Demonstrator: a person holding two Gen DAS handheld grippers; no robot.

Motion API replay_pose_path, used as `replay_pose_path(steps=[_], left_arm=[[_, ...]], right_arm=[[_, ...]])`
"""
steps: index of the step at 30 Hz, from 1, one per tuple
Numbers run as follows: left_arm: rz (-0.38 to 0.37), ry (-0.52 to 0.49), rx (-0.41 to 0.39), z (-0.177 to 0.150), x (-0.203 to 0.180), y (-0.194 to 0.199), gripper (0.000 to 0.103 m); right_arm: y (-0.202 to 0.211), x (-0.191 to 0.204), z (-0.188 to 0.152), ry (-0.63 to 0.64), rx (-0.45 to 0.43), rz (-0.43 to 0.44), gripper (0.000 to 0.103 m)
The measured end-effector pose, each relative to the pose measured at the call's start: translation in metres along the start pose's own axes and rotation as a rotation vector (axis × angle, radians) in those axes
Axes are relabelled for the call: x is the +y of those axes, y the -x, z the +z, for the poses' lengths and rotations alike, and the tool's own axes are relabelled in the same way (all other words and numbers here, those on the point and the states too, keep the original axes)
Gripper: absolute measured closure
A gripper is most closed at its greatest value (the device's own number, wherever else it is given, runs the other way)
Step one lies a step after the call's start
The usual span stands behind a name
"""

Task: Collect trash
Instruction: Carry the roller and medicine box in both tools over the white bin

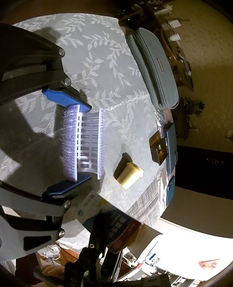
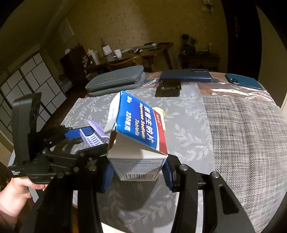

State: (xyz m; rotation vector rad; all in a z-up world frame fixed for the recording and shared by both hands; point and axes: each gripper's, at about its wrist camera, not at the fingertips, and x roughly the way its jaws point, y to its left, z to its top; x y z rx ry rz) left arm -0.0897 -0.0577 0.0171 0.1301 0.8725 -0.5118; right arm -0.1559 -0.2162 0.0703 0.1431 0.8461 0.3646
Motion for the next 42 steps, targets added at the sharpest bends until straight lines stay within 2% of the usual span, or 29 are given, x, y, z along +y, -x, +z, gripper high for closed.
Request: replay_pose_path(steps=[20,33,42], left_arm=[[0.029,-0.001,-0.038,-0.021,-0.03,0.038,0.031],[0.034,0.014,-0.053,-0.043,-0.052,0.062,0.031],[0.019,0.005,-0.033,-0.061,-0.075,0.071,0.031]], right_arm=[[0.027,-0.018,-0.029,0.032,0.073,-0.021,0.058],[0.059,-0.018,-0.047,0.072,0.069,-0.007,0.058],[0.077,-0.016,-0.065,0.094,0.078,0.013,0.058]])
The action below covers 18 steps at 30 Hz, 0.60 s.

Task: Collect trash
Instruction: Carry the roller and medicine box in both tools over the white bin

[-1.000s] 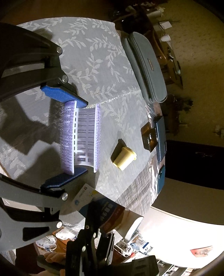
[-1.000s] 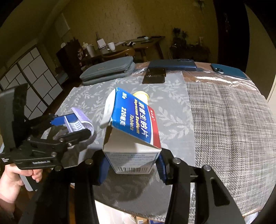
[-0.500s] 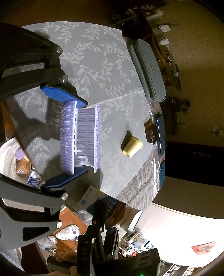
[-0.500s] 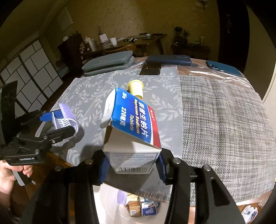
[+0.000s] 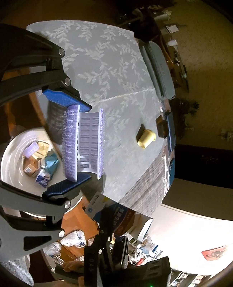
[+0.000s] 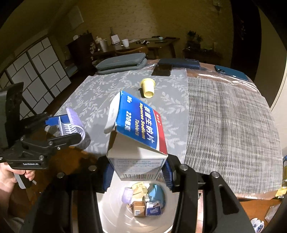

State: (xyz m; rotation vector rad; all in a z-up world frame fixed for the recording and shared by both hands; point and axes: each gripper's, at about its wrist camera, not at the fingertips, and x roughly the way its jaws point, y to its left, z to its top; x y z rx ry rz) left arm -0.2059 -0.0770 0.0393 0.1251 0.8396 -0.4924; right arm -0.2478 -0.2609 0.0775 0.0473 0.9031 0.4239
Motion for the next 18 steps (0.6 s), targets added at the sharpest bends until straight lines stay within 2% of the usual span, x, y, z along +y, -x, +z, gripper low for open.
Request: replay_pose_path(steps=[18], left_arm=[[-0.014,-0.028,0.078,-0.04,-0.043,0.0,0.031]], right_arm=[[0.011,0.007,-0.058,0.01,0.096,0.051,0.058]])
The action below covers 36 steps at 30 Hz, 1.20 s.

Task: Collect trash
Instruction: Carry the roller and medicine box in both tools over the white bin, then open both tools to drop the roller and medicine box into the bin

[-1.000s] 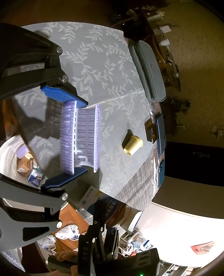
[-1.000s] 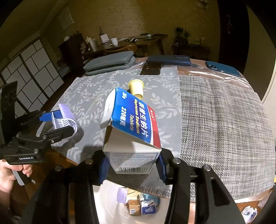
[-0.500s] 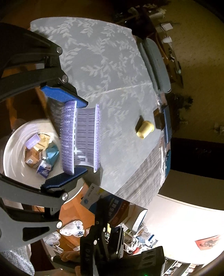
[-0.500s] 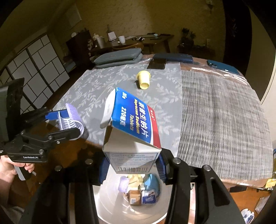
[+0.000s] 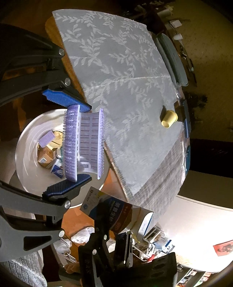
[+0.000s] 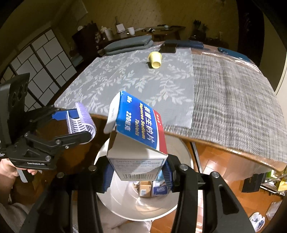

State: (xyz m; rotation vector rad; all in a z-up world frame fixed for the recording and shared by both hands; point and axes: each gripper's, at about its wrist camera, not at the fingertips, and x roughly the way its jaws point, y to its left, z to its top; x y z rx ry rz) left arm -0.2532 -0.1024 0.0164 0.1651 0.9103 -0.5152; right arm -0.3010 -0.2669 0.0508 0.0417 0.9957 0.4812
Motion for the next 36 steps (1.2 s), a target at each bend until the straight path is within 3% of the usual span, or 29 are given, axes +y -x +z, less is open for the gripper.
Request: replay_pose_path(steps=[15,36], left_arm=[[0.027,-0.005,0.096,-0.028,-0.011,-0.022,0.031],[0.085,-0.045,0.22,-0.048,-0.013,-0.061,0.031]], right_arm=[[-0.023,0.001,-0.031,0.014,0.095,-0.01,0.058],[-0.068,-0.013,-0.045,-0.002,0.192,-0.054,0.058]])
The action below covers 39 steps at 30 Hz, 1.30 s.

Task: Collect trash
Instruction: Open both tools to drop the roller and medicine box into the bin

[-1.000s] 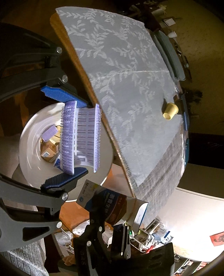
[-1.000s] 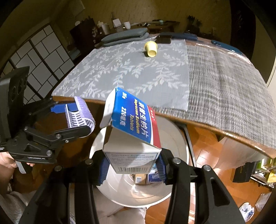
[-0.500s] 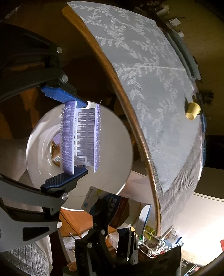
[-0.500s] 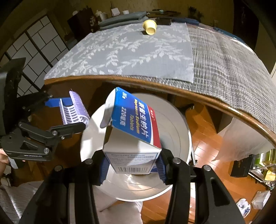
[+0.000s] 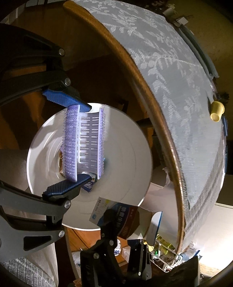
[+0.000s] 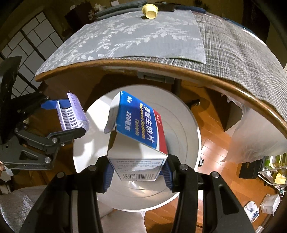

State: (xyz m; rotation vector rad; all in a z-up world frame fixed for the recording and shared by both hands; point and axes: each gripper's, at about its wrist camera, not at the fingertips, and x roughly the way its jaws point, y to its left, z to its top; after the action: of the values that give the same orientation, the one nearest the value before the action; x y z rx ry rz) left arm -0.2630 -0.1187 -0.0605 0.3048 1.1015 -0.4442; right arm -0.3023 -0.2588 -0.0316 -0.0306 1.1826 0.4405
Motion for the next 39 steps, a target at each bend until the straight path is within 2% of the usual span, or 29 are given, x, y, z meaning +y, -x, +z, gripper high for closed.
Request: replay_pose_path(steps=[15,33,38,39], left_arm=[[0.009,-0.02,0.059,0.003,0.001,-0.031,0.031],[0.025,-0.03,0.093,0.004,0.001,-0.049,0.031],[0.023,-0.012,0.099,0.007,0.004,-0.051,0.031],[0.021,-0.007,0.102,0.008,0.006,-0.052,0.029]], right_arm=[[-0.033,-0.013,0.009,-0.012,0.048,-0.017,0.058],[-0.048,-0.018,0.004,-0.017,0.079,-0.048,0.058],[-0.048,-0.024,0.003,-0.031,0.078,-0.057,0.056],[-0.048,-0.025,0.003,-0.03,0.078,-0.061,0.052]])
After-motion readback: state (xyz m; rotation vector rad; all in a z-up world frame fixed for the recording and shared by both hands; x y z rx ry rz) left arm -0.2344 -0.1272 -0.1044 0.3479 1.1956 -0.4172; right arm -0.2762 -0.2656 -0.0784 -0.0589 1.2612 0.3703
